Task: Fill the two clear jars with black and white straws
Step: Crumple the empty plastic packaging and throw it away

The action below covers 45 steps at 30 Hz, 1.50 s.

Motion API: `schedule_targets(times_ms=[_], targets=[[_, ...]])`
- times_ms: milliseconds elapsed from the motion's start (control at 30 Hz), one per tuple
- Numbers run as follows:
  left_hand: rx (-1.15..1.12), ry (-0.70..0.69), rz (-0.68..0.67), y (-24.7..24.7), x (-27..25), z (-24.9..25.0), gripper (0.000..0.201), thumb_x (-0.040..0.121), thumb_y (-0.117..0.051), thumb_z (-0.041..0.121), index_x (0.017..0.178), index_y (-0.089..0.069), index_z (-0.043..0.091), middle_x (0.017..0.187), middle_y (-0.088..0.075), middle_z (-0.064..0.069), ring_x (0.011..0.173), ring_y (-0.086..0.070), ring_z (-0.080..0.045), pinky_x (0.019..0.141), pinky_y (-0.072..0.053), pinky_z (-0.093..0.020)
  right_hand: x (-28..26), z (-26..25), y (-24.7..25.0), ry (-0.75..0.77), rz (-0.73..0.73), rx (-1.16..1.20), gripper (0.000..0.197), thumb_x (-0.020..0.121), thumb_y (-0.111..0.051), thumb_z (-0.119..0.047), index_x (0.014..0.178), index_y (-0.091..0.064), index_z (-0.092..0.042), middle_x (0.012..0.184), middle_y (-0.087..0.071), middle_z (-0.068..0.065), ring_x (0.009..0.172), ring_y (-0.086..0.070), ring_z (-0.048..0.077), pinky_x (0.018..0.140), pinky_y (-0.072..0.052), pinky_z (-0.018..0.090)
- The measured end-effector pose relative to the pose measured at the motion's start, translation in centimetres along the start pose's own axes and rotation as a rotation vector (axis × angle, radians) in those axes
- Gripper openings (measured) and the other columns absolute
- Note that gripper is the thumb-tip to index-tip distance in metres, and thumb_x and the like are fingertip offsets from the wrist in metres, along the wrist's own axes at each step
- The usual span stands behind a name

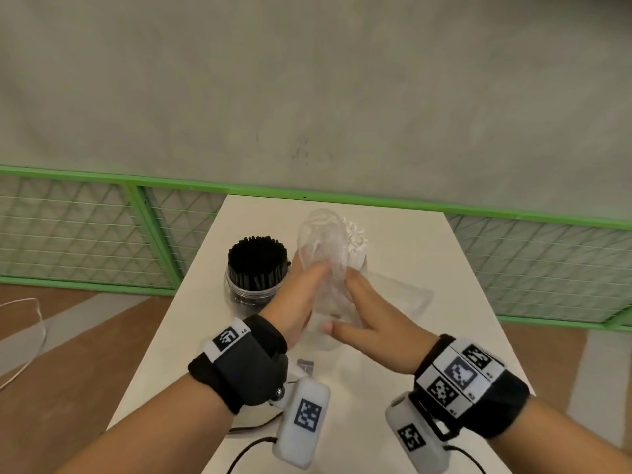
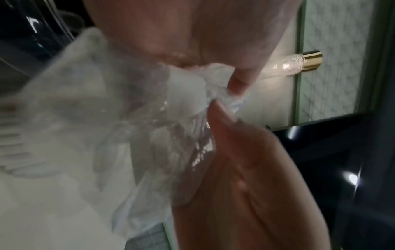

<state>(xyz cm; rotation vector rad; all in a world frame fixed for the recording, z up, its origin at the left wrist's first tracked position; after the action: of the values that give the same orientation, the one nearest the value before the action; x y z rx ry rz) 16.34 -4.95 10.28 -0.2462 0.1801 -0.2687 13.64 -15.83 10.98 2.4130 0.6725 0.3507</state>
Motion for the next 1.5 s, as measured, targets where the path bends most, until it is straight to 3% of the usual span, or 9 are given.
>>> schedule_targets(times_ms=[133, 267, 467, 700, 833, 967, 1067, 1300, 1500], targets=[[0.111, -0.151, 0.193, 2.6, 0.3, 1.4, 0.055, 0.078, -0.063, 0.013, 0.127, -0.044, 0.027, 0.121, -0.055, -0.001, 0.108, -0.058, -0.013, 0.079, -0.052, -0.027, 0.7, -0.5, 1.8, -0.014, 0.208, -0.217, 0.069, 0.079, -0.062, -0.051, 0.138, -0.037, -0.026, 0.138, -0.042, -0.006, 0.127, -0.039, 0.008, 0.109, -0.035, 0.036], [0.0, -0.237, 0.217, 3.7, -0.1, 2.7, 0.058, 0.072, -0.056, 0.007, 0.124, -0.045, 0.031, 0.12, -0.057, -0.005, 0.109, -0.06, -0.022, 0.087, -0.054, -0.043, 0.9, 0.1, 2.7, -0.212, 0.291, -0.418, 0.109, 0.057, -0.06, -0.082, 0.145, -0.013, -0.039, 0.148, -0.022, -0.007, 0.137, -0.024, 0.014, 0.111, -0.027, 0.041], [-0.096, -0.195, 0.156, 4.4, -0.1, 2.6, 0.078, 0.078, -0.053, 0.0, 0.142, -0.026, 0.037, 0.136, -0.05, -0.007, 0.119, -0.055, -0.025, 0.096, -0.049, -0.047, 2.8, -0.7, 1.1, -0.219, 0.189, -0.063, 0.095, 0.069, -0.08, -0.039, 0.143, -0.022, -0.041, 0.118, -0.053, -0.006, 0.109, -0.054, 0.011, 0.088, -0.046, 0.025], [0.731, -0.572, 0.435, 9.1, -3.4, 4.3, 0.075, 0.085, -0.055, 0.009, 0.146, -0.018, 0.03, 0.149, -0.025, -0.001, 0.137, -0.026, -0.01, 0.114, -0.027, -0.042, 6.3, -2.3, -0.2, -0.024, 0.285, 0.012, 0.051, 0.077, -0.064, -0.001, 0.123, -0.057, -0.023, 0.11, -0.063, -0.009, 0.103, -0.057, 0.008, 0.085, -0.045, 0.015], [0.529, -0.437, 0.242, 9.7, -4.0, 3.5, 0.061, 0.086, -0.054, 0.04, 0.142, -0.036, 0.024, 0.143, -0.042, 0.0, 0.134, -0.037, -0.015, 0.11, -0.032, -0.048, 8.1, -3.6, -1.5, 0.063, 0.302, 0.151, 0.037, 0.079, -0.058, 0.003, 0.107, -0.063, -0.019, 0.093, -0.066, -0.01, 0.089, -0.062, 0.009, 0.078, -0.048, 0.023], [0.691, -0.366, 0.212, 10.5, -4.7, 3.4, 0.105, 0.056, -0.087, 0.049, 0.142, -0.029, 0.031, 0.138, -0.046, -0.001, 0.129, -0.044, -0.023, 0.102, -0.041, -0.048, 9.5, -5.0, -3.2, 0.108, 0.236, 0.17, 0.033, 0.077, -0.056, 0.002, 0.106, -0.063, -0.012, 0.097, -0.066, 0.004, 0.094, -0.062, 0.02, 0.085, -0.051, 0.042], [0.78, -0.338, 0.323, 12.1, -6.3, 3.9, 0.089, 0.059, -0.087, 0.031, 0.126, -0.032, 0.055, 0.125, -0.053, 0.015, 0.118, -0.051, -0.005, 0.095, -0.047, -0.033, 10.4, -6.1, -4.6, 0.099, 0.147, 0.204, 0.036, 0.079, -0.059, 0.0, 0.112, -0.055, -0.013, 0.095, -0.062, -0.005, 0.095, -0.061, 0.017, 0.089, -0.05, 0.041], [0.715, -0.194, 0.6, 19.2, -9.9, 3.2, 0.06, 0.069, -0.073, 0.044, 0.123, -0.051, 0.033, 0.109, -0.068, 0.011, 0.101, -0.064, -0.007, 0.086, -0.054, -0.04, 13.4, -8.9, -9.8, 0.17, -0.026, 0.06, 0.052, 0.081, -0.072, -0.022, 0.125, -0.046, -0.013, 0.117, -0.039, 0.002, 0.107, -0.045, 0.009, 0.09, -0.036, 0.006], [0.761, 0.011, 0.78, 29.4, -15.4, 0.0, 0.038, 0.072, -0.074, 0.039, 0.107, -0.065, 0.029, 0.099, -0.069, 0.008, 0.098, -0.064, -0.015, 0.088, -0.051, -0.037, 15.3, -8.7, -17.9, 0.109, -0.224, -0.052, 0.054, 0.084, -0.067, -0.038, 0.132, -0.046, -0.025, 0.12, -0.045, -0.006, 0.112, -0.045, 0.01, 0.097, -0.037, 0.024]])
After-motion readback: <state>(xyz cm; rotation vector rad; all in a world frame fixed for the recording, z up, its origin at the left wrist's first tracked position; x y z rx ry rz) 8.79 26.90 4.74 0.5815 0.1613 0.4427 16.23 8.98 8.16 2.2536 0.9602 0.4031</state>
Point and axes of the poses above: each hand's wrist, its own x-axis towards the middle knuckle, its own y-axis out of the back of the hand, z = x × y, the point moved 5 cm from there along x, towards the middle knuckle
